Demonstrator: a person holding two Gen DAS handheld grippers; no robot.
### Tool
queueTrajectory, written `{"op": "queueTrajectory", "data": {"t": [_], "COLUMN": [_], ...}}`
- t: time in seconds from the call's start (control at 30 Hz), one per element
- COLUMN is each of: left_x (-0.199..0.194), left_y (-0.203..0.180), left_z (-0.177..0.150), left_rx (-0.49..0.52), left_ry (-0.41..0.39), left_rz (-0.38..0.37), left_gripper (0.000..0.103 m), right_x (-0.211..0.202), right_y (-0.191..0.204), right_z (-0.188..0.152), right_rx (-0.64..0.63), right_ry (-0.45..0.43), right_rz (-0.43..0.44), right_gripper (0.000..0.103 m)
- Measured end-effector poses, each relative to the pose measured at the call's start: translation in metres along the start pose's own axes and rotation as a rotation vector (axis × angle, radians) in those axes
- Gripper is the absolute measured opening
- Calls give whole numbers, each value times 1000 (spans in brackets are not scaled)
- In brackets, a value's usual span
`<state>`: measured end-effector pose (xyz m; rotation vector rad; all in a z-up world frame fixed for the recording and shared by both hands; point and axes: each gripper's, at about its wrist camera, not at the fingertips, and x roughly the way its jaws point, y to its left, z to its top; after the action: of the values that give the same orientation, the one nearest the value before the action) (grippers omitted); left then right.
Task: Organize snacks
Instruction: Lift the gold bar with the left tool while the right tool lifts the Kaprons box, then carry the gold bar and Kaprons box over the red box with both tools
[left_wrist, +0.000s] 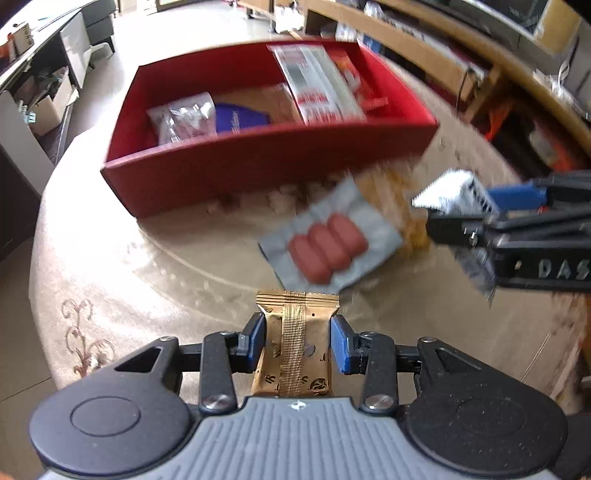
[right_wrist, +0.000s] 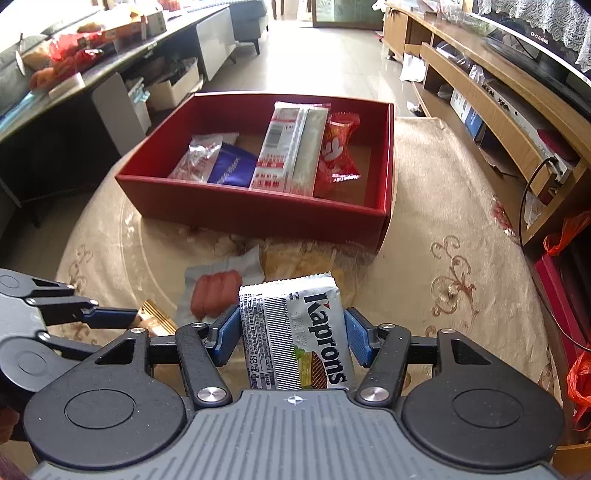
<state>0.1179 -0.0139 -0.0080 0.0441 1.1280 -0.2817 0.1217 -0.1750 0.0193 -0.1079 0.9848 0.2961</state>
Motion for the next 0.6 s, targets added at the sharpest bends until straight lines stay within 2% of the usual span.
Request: {"op": "queueTrajectory", "data": {"t": [0.27, 0.6], "left_x": [-16, -34], "left_y": [6, 16], "left_z": [18, 51], "left_rx": [-33, -79], "left_ry": [-64, -154], "left_rz": [-4, -13], "left_gripper": [34, 34], "right_x": [-1, -12], "right_y": [-2, -8], "right_z": [10, 34], "right_rx": [14, 60], "right_ry": [-22, -101], "right_rz": [-5, -1], "right_gripper": [67, 67]}}
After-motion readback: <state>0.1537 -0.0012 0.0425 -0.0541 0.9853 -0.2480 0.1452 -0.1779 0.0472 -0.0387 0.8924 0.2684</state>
